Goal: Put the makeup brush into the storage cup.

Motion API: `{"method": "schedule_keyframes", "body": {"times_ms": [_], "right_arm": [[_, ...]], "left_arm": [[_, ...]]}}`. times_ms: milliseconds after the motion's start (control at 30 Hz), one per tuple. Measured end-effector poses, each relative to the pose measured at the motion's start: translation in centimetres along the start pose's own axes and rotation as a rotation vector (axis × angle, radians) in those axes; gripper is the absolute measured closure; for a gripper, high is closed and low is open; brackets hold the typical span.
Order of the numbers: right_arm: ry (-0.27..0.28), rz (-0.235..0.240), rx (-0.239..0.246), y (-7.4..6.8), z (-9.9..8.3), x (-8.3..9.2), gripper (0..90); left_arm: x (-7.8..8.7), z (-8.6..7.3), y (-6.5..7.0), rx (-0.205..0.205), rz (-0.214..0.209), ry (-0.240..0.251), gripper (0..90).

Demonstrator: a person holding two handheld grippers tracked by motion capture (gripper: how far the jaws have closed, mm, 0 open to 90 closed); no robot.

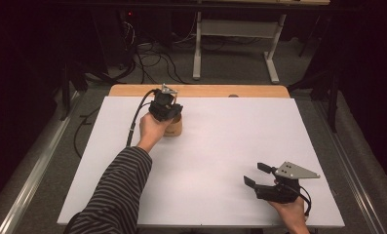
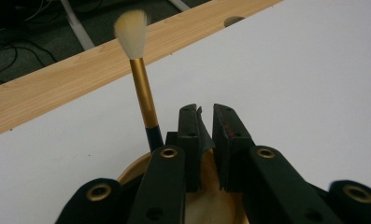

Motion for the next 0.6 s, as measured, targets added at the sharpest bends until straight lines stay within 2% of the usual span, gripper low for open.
{"method": "schedule_keyframes", "body": {"times_ms": [300,600], "right_arm": [[-0.002,0.002,-0.001,-0.1,0.0,-0.1,28.3],[0.006,-0.001,-0.001,0.0,0.1,0.0,28.2]], "left_arm": [[0.7,0.1,-0.1,-0.008,-0.014,0.015,79.7],[2.1,0.5,0.1,-0.007,-0.062,0.053,67.8]]}}
Point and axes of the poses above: each handheld gripper's, and its own axes: x roughly backward along the jaws, z roughly out of its top, y roughly to its right, the point moved 2 cm from there along -x, roughly forward along the jaws, and after that the axes turned 15 degrees about z, right-handed, at the moved point
